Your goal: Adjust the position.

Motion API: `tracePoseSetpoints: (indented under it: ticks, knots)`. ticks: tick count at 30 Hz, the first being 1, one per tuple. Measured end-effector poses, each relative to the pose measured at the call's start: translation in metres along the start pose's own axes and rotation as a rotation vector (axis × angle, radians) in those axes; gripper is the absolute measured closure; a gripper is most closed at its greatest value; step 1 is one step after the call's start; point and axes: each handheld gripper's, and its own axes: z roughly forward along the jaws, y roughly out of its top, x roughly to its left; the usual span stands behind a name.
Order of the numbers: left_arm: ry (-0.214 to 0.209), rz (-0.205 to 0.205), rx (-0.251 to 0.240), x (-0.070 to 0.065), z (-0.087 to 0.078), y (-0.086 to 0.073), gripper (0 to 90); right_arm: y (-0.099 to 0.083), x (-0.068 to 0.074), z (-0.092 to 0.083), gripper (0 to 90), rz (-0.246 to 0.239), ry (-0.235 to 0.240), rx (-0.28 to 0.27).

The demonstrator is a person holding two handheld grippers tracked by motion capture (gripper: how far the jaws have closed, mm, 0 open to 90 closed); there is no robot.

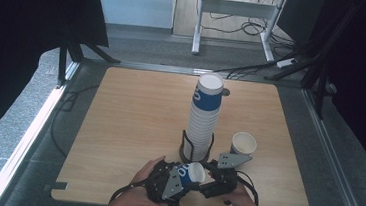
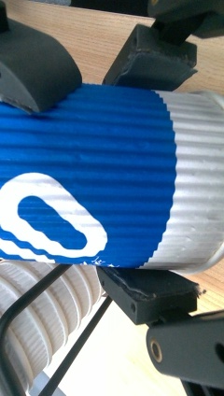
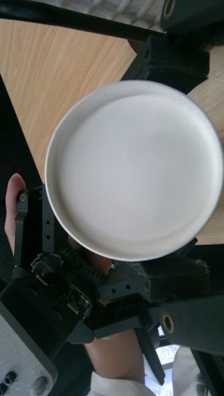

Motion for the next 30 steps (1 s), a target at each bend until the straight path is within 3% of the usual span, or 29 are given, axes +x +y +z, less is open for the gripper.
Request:
tracePoseSetpoints:
  ticks: [7, 13, 22, 30]
  knots:
    - [0.007, 0.022, 0.022, 0.001, 0.001, 0.0, 19.5, 0.003, 0.002, -0.001, 20.2, -0.008, -0.051, 0.016]
    - [0.01, 0.054, 0.046, 0.004, 0.003, 0.0, 19.6, 0.015, 0.009, -0.014, 19.1, -0.09, -0.113, 0.077]
    - [0.003, 0.111, 0.05, 0.003, 0.007, 0.008, 19.8, 0.048, 0.017, -0.027, 19.0, -0.209, -0.161, 0.306]
    - [-0.01, 0.178, 0.072, 0.003, 0.01, 0.014, 19.8, 0.061, 0.021, -0.013, 18.1, -0.322, -0.154, 0.537]
